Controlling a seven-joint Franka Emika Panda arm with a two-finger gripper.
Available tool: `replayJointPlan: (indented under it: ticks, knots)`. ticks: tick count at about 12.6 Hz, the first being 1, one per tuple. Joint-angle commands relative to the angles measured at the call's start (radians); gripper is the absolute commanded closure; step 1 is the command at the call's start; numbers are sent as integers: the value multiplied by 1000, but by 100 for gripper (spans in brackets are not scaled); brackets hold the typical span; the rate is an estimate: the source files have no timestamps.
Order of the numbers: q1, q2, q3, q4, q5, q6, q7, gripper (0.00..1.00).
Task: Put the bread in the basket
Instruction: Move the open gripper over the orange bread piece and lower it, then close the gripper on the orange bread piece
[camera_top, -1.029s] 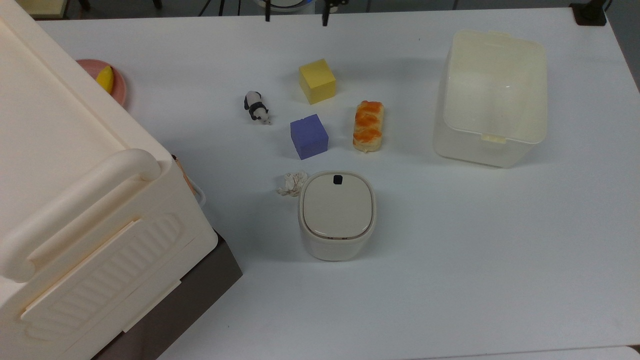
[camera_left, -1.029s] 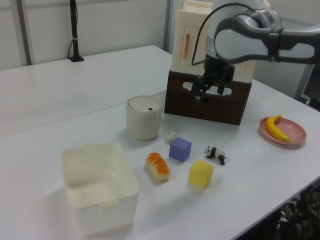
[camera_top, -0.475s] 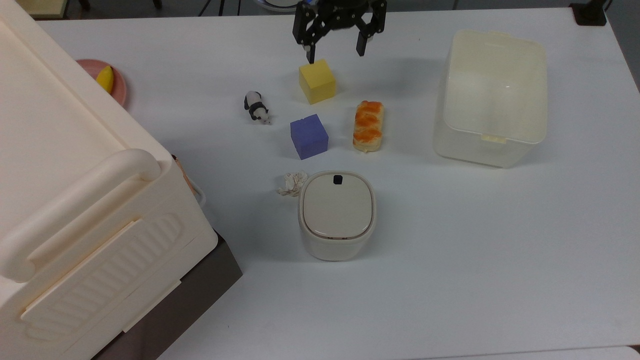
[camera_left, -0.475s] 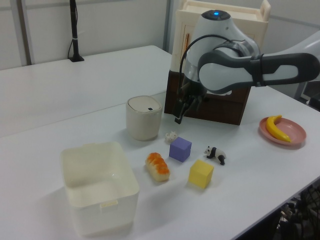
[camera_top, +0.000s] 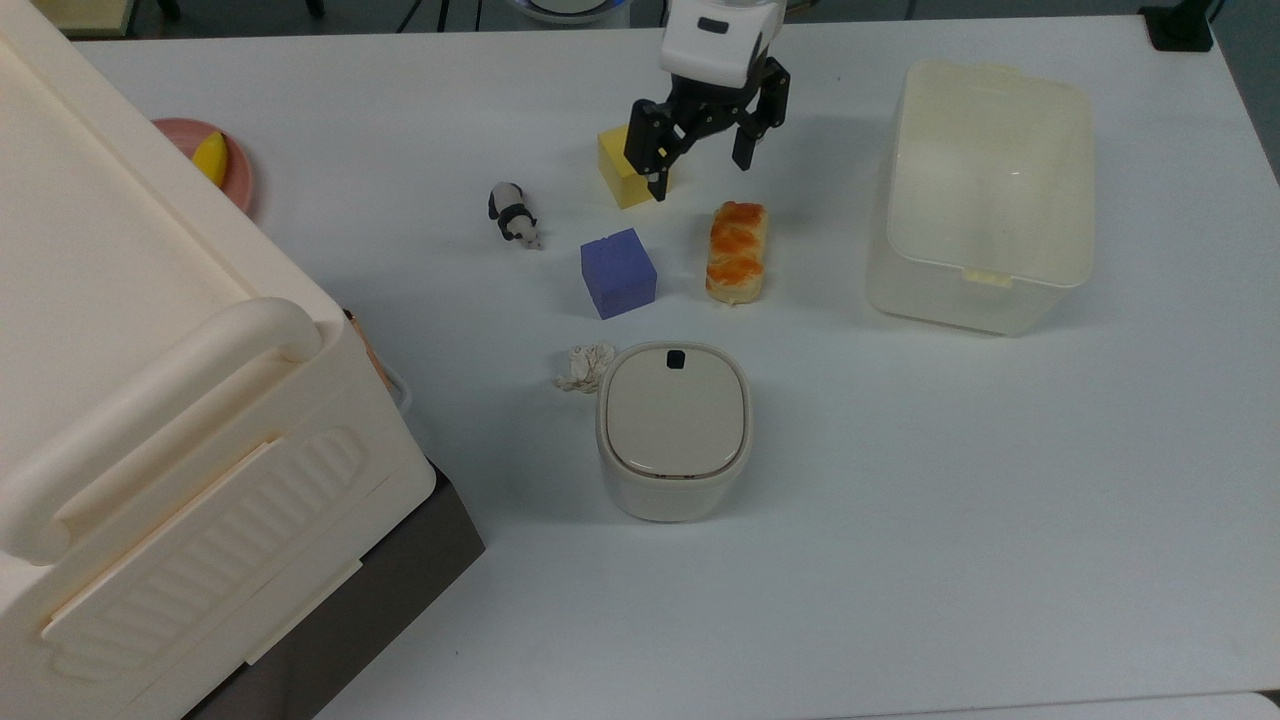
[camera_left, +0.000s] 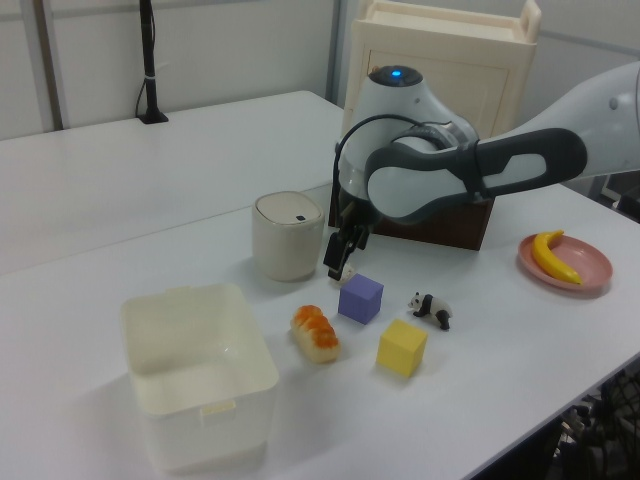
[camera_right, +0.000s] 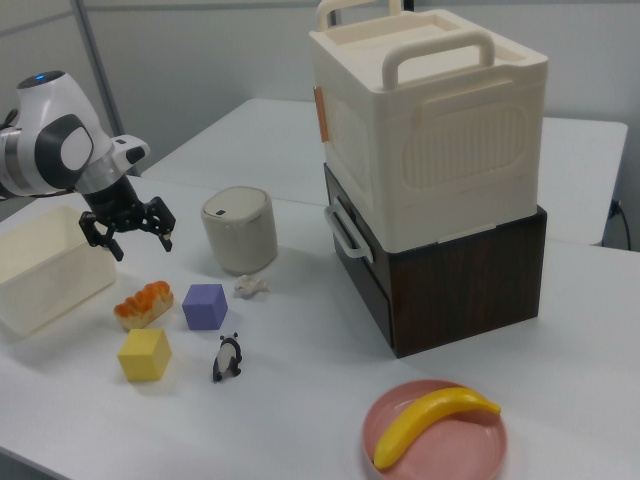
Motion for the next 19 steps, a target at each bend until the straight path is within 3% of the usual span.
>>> replayJointPlan:
  ticks: [1, 5, 9, 13, 19]
  knots:
    - [63, 29, -10, -3, -16, 15, -55, 0]
    - [100, 99, -10, 14, -15, 19, -39, 0]
    - [91, 168, -10, 32, -18, 97, 161, 0]
    - [86, 197, -10, 35, -15, 99, 167, 0]
    - [68, 219, -10, 34, -3, 99, 409, 0]
